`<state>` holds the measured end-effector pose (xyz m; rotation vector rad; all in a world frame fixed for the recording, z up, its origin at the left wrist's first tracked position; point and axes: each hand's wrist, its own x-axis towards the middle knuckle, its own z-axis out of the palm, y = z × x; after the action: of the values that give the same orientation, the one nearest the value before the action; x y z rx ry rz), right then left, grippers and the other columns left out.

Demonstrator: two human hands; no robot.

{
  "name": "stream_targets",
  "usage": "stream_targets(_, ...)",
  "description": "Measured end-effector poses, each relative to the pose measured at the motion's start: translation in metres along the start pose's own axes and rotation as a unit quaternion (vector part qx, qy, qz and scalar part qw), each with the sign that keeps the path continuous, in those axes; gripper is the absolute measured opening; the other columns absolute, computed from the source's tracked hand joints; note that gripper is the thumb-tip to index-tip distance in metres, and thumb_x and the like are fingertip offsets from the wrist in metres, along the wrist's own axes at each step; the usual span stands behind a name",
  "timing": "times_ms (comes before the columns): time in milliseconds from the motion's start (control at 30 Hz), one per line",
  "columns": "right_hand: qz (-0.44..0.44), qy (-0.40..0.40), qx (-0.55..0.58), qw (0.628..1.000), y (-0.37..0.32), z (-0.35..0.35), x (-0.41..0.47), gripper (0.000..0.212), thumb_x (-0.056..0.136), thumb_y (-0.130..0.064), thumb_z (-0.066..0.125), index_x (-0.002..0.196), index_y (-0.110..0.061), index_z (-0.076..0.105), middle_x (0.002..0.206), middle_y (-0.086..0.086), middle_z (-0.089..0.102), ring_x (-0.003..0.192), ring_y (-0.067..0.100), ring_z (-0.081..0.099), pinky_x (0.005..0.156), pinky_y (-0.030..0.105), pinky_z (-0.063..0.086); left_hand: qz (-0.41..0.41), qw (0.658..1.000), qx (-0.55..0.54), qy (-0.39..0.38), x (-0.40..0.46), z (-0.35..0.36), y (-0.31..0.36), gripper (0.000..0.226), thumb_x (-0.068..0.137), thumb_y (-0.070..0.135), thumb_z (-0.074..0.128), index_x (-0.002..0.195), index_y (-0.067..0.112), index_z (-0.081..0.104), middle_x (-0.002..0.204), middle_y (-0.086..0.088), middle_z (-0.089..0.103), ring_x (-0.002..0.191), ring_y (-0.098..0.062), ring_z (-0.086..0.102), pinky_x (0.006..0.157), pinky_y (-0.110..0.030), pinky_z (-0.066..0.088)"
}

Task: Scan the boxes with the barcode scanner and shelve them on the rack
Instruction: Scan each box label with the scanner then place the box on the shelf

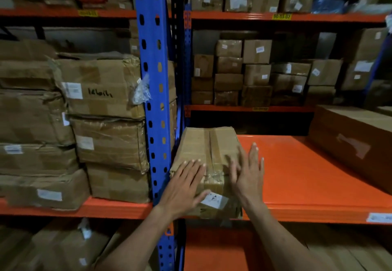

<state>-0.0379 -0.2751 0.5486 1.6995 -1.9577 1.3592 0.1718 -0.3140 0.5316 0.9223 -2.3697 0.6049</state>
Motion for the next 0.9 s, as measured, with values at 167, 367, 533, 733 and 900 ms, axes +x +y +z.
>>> stream_targets(167,-0.254,0.014,-0.113,0.960,0.013,0.015,-0.036,0.057,0.107,-0.042,0.039,0.161,-0.022,0.037,0.171,0.012,0.022,0.158,0.033,0.019,0.125,0.058,0.018,0.016,0.999,0.045,0.008,0.002,0.001,-0.010,0.078,0.101,0.062,0.033,0.153,0.004,0.030,0.158,-0.016,0.032,0.147,-0.029,0.030,0.119,-0.046,0.019)
stream_targets(367,-0.247,-0.039,-0.136,0.959,0.022,0.022,-0.018,0.056,0.108,-0.044,0.036,0.159,-0.022,0.041,0.158,0.008,0.043,0.151,0.031,0.032,0.129,0.050,0.006,-0.016,0.998,0.026,-0.062,0.011,-0.001,-0.017,0.069,0.104,0.052,0.025,0.151,0.002,0.032,0.156,-0.015,0.035,0.144,-0.030,0.033,0.119,-0.042,0.016)
stream_targets(533,-0.224,-0.087,-0.135,0.961,0.021,0.035,-0.001,0.055,0.108,-0.044,0.032,0.157,-0.021,0.042,0.154,0.009,0.044,0.147,0.033,0.035,0.127,0.054,0.009,-0.030,0.993,0.022,-0.112,0.022,0.004,-0.034,0.068,0.105,0.051,0.018,0.155,0.004,0.021,0.161,-0.013,0.024,0.149,-0.027,0.021,0.123,-0.040,0.009)
stream_targets(733,-0.217,-0.108,-0.144,0.960,0.023,0.043,0.011,0.054,0.108,-0.044,0.031,0.156,-0.023,0.040,0.154,0.008,0.043,0.148,0.033,0.033,0.127,0.055,0.006,-0.043,0.994,0.024,-0.100,0.028,0.011,-0.033,0.065,0.107,0.046,0.025,0.156,0.004,0.015,0.163,-0.014,0.017,0.150,-0.028,0.014,0.122,-0.034,-0.007)
stream_targets(900,-0.206,-0.112,-0.152,0.960,0.020,0.043,0.008,0.055,0.108,-0.044,0.029,0.157,-0.021,0.040,0.155,0.009,0.042,0.149,0.034,0.033,0.127,0.055,0.004,-0.038,0.994,0.024,-0.104,0.028,0.015,-0.035,0.066,0.106,0.046,0.023,0.156,0.003,0.014,0.163,-0.015,0.017,0.151,-0.028,0.013,0.123,-0.036,-0.004)
